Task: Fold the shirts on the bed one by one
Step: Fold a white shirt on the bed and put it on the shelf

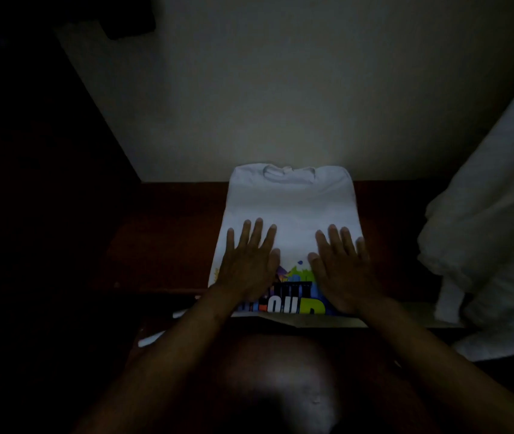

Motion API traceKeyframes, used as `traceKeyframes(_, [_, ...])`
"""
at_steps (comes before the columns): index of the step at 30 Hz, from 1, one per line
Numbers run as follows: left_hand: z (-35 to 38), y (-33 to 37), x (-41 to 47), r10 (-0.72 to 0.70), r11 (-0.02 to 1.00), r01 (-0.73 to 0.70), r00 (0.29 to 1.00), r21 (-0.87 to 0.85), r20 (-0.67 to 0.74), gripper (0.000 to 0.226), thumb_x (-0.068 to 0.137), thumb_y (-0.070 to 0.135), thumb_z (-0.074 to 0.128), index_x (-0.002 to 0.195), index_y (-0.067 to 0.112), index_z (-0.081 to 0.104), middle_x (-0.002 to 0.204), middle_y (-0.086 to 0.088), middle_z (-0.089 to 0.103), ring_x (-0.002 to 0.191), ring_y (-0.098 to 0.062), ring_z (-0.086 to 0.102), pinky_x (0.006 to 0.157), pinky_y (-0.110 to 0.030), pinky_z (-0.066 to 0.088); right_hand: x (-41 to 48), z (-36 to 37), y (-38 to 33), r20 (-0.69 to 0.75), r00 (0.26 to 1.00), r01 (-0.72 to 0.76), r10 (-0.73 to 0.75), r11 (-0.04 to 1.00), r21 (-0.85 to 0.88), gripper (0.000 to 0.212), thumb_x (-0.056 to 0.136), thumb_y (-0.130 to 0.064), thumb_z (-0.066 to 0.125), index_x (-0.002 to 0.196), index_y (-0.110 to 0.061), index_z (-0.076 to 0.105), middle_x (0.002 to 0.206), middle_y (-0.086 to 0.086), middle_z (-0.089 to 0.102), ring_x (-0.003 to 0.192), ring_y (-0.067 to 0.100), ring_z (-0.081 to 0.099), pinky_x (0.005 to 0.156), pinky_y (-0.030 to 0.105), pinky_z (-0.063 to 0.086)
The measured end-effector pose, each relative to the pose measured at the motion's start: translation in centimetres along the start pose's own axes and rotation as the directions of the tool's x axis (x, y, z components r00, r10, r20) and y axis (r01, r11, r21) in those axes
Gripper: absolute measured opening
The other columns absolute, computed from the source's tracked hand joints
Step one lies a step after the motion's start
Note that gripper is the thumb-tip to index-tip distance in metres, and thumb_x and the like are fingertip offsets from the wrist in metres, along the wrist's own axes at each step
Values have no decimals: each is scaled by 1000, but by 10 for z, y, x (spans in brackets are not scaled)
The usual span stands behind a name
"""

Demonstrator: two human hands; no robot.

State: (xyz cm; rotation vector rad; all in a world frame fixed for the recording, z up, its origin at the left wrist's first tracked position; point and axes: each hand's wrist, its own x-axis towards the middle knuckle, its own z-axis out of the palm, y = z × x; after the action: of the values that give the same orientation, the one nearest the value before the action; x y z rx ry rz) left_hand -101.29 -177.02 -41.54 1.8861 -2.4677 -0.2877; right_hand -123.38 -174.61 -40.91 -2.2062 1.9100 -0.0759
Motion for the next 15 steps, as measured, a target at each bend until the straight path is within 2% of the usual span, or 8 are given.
traceKeyframes(6, [-49,31,-39,28,1000,-27,999,15,-33,62,111,50,10,167,27,-4,174,-4,-16,158,-26,-22,127,-57,-7,-54,-39,-3,-58,996,-68,67,998,-15,67,108,-54,8,166,-22,3,173,7,-9,158,27,-16,127,49,-9])
traceKeyframes(9, [-62,53,-61,53,998,-50,997,46,-56,63,111,52,11,167,28,-4,174,-5,-14,159,-29,-19,127,-59,-7,-89,-62,0,-131,988,-85,81,996,-23,68,108,-55,10,166,-21,3,173,8,-7,159,28,-13,127,49,-8])
traceKeyframes(15, [-93,104,-104,142,989,-131,971,72,-191,65,110,52,14,167,26,-1,174,-8,-9,160,-31,-14,126,-61,-4,-158,-117,3,-203,970,-131,137,991,41,65,110,-52,18,165,-20,10,174,9,0,160,29,-4,127,50,0])
